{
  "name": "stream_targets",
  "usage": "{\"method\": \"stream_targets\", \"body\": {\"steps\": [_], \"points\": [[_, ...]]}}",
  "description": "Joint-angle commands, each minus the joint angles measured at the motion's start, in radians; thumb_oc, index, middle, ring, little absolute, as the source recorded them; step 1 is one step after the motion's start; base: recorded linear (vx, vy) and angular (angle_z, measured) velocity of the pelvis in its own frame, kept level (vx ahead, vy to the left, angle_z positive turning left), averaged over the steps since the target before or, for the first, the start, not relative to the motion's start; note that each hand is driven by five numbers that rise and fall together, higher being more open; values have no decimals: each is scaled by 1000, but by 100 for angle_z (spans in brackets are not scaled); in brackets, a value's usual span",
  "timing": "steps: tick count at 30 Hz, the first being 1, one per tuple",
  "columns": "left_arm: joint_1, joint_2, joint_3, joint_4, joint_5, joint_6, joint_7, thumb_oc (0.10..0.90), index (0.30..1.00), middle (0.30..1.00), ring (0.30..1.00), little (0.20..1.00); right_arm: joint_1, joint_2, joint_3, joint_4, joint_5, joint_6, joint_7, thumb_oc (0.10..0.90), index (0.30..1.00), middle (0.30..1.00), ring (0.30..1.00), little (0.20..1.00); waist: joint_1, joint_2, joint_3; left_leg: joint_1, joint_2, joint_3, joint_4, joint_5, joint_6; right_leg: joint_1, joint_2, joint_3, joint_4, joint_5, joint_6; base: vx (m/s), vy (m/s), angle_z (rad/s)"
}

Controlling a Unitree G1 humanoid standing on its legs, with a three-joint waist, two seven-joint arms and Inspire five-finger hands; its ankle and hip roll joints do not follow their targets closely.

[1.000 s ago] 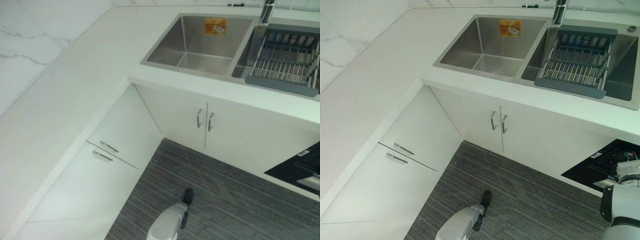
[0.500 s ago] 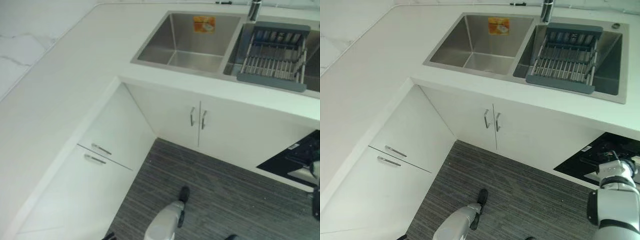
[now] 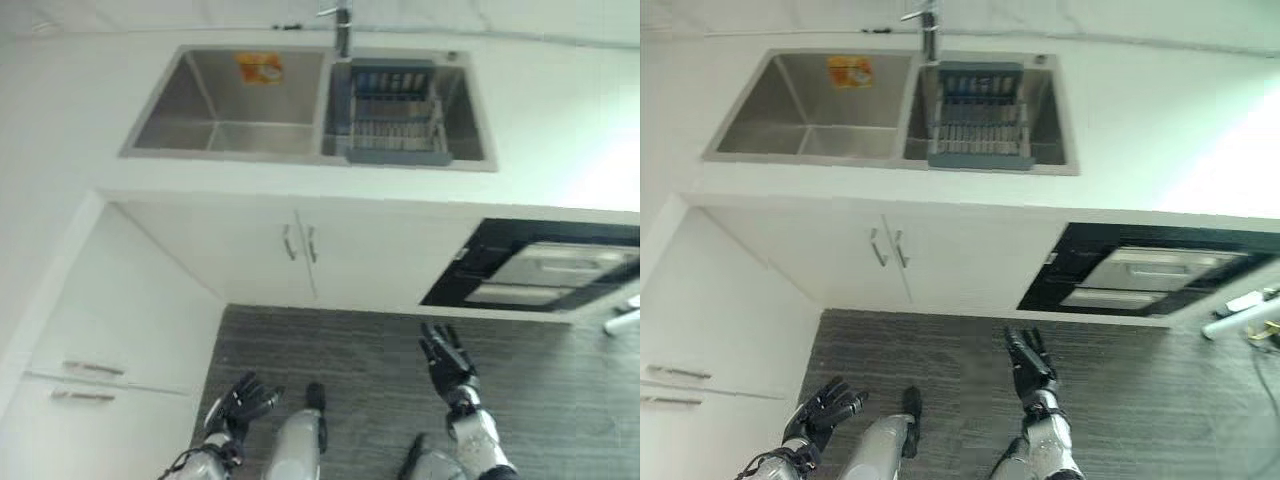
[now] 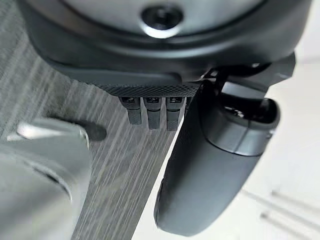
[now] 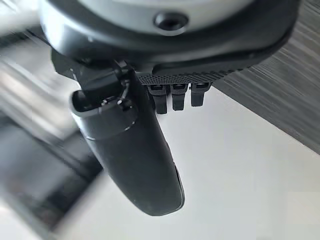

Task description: Place the dishes in the dishwasher.

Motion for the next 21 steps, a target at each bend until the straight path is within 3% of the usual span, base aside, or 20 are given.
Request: {"method": "stream_targets", "body": {"steps": [1,6,8,17,21], "points": [[13,42,-12,10,29,-41,18,800,900,900,900,900,-72,-75,-44,36,-162,11,46,800,900,900,900,900,14,34,-54,103,88,26,61,-161,-69,-19,12,14,-1,54,19,1,12,-29],[-52,25,-19,105,69,-46,36,800,900,900,900,900,-42,-80,-24,253,-329,17,7,800,900,900,900,900,-23,19,-78,140,108,51,61,-174,-69,-12,27,30,-1,39,12,38,19,-16],[-89,10,-7,173,60,-43,63,800,900,900,900,900,-32,-83,-12,345,-479,18,-49,800,900,900,900,900,-40,18,-97,160,114,58,61,-182,-70,-4,38,44,-1,27,4,89,50,-18],[-106,7,-8,266,106,-59,77,800,900,900,900,900,13,-91,48,392,-734,58,-105,800,900,900,900,900,-81,16,-137,198,117,71,61,-196,-72,14,59,76,-1,6,-6,45,36,-12],[-100,11,11,284,97,-70,36,800,900,900,900,900,30,-102,45,421,-751,83,-96,800,900,900,900,900,-84,15,-153,201,114,70,61,-196,-70,18,62,77,-1,2,-9,38,28,-7]]}}
